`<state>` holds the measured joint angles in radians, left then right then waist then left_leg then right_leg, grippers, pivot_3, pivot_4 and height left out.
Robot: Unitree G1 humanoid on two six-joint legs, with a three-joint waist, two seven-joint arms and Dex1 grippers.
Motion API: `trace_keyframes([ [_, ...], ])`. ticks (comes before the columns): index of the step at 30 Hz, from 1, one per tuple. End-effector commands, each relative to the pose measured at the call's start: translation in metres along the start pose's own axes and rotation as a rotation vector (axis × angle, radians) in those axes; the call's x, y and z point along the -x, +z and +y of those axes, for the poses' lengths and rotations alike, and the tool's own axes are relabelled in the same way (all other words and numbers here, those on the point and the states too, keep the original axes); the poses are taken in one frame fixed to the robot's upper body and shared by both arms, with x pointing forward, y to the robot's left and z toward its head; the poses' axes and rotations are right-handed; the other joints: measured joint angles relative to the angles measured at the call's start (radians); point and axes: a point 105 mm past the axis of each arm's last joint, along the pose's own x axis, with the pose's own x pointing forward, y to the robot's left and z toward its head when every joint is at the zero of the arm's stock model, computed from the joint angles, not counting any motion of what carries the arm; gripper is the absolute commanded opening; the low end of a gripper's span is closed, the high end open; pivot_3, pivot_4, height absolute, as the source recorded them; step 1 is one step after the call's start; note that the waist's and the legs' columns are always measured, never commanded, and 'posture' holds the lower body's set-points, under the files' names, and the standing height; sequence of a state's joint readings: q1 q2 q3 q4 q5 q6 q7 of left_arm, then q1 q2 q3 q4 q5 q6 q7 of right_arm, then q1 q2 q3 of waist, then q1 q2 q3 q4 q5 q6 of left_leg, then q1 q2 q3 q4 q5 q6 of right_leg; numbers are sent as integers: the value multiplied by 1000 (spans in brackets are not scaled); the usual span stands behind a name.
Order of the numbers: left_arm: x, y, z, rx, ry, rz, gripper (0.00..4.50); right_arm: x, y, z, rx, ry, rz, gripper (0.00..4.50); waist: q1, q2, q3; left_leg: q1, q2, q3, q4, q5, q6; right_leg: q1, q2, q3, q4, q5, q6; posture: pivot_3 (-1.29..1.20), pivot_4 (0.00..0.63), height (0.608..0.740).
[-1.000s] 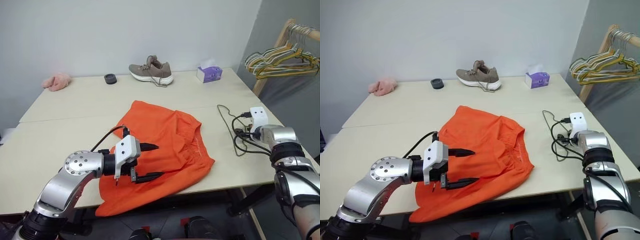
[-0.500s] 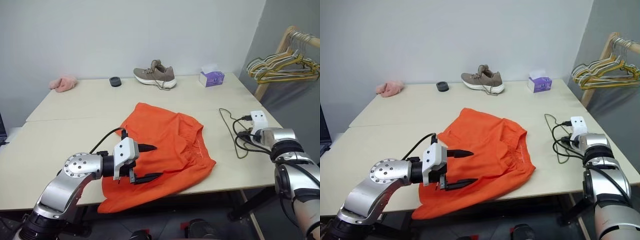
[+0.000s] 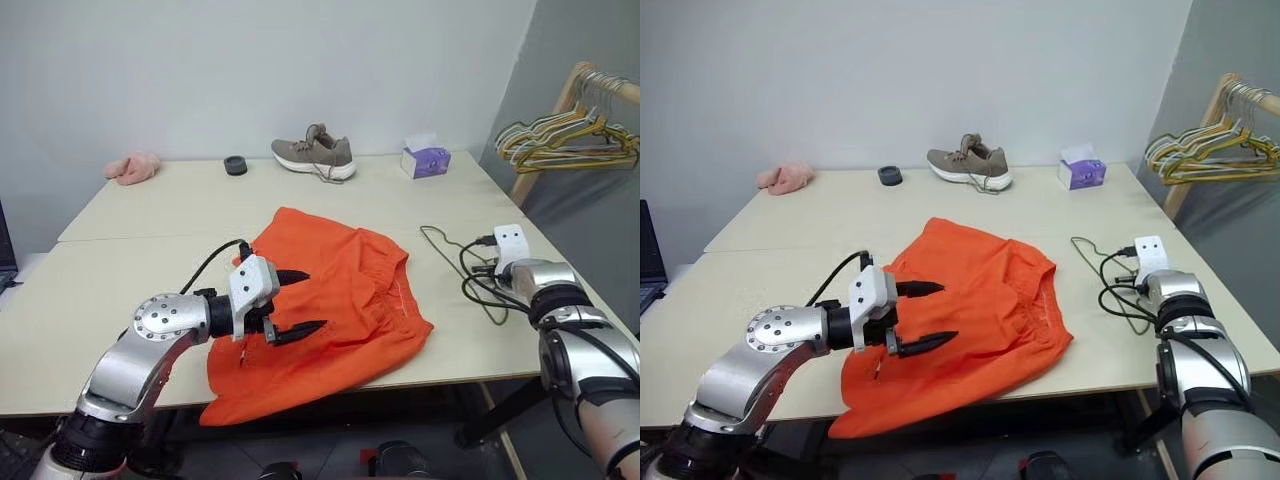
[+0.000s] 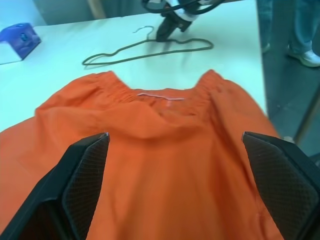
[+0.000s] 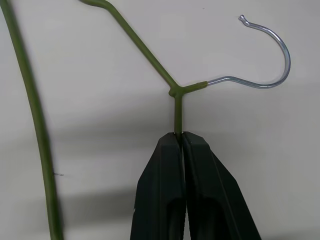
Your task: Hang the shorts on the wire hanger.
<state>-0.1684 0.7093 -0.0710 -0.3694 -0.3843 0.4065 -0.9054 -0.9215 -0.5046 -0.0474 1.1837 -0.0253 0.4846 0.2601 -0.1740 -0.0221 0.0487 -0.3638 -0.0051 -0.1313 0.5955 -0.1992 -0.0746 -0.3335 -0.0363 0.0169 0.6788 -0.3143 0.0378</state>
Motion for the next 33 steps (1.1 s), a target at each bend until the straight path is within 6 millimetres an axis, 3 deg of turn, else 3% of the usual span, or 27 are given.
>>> trace_keyframes([
  [1, 5, 7, 26, -61, 137, -9, 4500, 12, 42, -16, 159, -54, -168, 22, -1, 7, 5, 0, 0, 1, 0, 0, 0, -1, 0, 1, 0, 0, 0, -176, 0, 740],
  [3, 7, 5, 38, -63, 197, 3, 4500, 19, 61, -14, 224, -51, -252, 22, -5, 15, 9, -1, 0, 2, -1, 0, 0, -3, 0, 2, 0, 2, 3, -179, 0, 740],
  [8, 15, 5, 71, -66, 348, 14, 4500, 47, 101, 2, 439, -32, -500, 22, -24, 19, 12, -3, 0, 2, -3, 0, 0, -6, 0, 2, 0, 1, 6, -189, 0, 740],
  [12, 25, 13, 97, -14, 429, -17, 4500, 77, 122, 27, 593, -9, -708, 22, -30, 19, 12, -4, 0, 3, -3, 0, 0, -7, 1, 3, 0, 0, 7, -195, 0, 740],
  [16, 29, 20, 108, 57, 414, -36, 4500, 107, 133, 62, 764, 69, -896, 22, -35, 19, 13, -5, 0, 4, -3, 0, 0, -9, 0, 3, 0, 0, 7, -201, 0, 740],
  [23, 23, 23, 112, 162, 263, -5, 4500, 161, 115, 143, 1121, 351, -1193, 22, -47, 18, 14, -6, 0, 1, -3, 0, 0, -8, 0, 1, 0, 0, 7, -211, 0, 740],
  [28, 9, 22, 106, 171, 167, 25, 4500, 177, 110, 166, 1198, 429, -1273, 22, -48, 16, 14, -5, 0, 1, -3, 0, 0, -8, 0, 1, 0, 0, 8, -220, 0, 740],
  [33, -2, 13, 70, 218, -44, 63, 4500, 188, 113, 177, 1223, 452, -1324, 22, -48, 15, 15, -6, 0, 0, -3, 0, 0, -8, 0, 1, 1, 0, 8, -232, 0, 740],
])
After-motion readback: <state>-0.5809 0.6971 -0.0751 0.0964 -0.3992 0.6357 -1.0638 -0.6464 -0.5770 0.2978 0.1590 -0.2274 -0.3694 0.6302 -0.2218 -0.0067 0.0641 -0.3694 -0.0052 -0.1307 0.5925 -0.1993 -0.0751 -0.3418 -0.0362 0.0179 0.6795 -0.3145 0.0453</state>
